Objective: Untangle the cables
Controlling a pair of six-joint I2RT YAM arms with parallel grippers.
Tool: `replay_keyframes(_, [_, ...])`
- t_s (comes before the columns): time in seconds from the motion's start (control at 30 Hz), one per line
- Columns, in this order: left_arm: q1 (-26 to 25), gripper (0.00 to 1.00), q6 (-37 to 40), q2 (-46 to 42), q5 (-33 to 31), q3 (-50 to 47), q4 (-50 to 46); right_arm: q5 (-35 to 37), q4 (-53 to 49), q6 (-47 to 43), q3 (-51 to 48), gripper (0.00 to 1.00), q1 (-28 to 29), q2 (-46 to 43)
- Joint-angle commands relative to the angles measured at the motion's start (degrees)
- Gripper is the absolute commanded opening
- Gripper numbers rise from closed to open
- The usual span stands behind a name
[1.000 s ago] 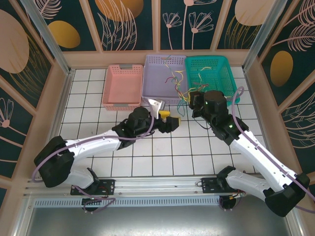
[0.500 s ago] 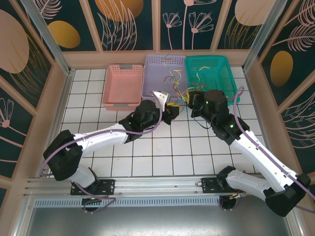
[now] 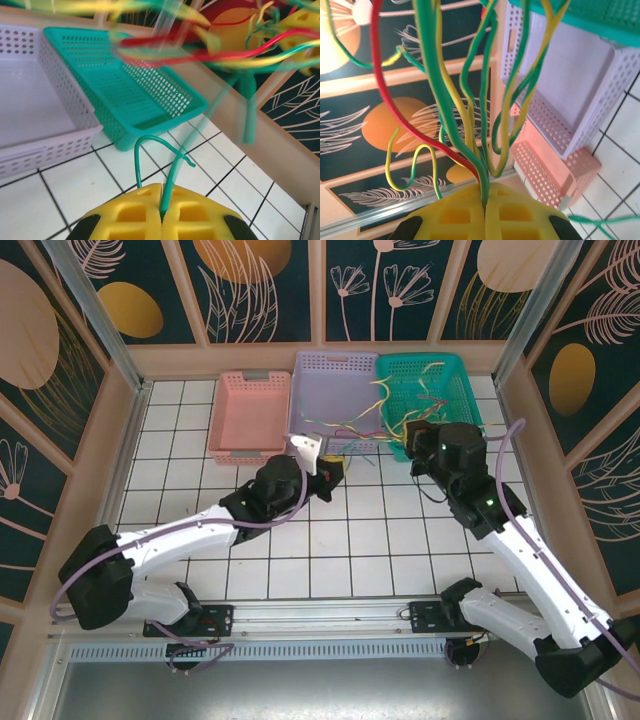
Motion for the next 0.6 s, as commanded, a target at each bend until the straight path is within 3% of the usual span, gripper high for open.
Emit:
replay_keyframes(0.0, [0.4, 0.0, -1.8, -2.4, -3.2, -2.6, -8.2, 2.5, 2.8, -5.2, 0.7, 0.0, -3.7, -2.4])
replay_keyframes(0.27, [0.8, 0.0, -4.0, -4.5, -6.4, -2.0, -18.7, -0.6, -0.1, -12.4, 1.3, 0.0, -8.7, -3.6])
replay_keyframes(0.57, [9.4, 0.0, -11.9, -9.4, -10.5, -2.8, -33.6, 3.3, -10.4, -20.3, 0.6, 0.0, -10.6, -9.5])
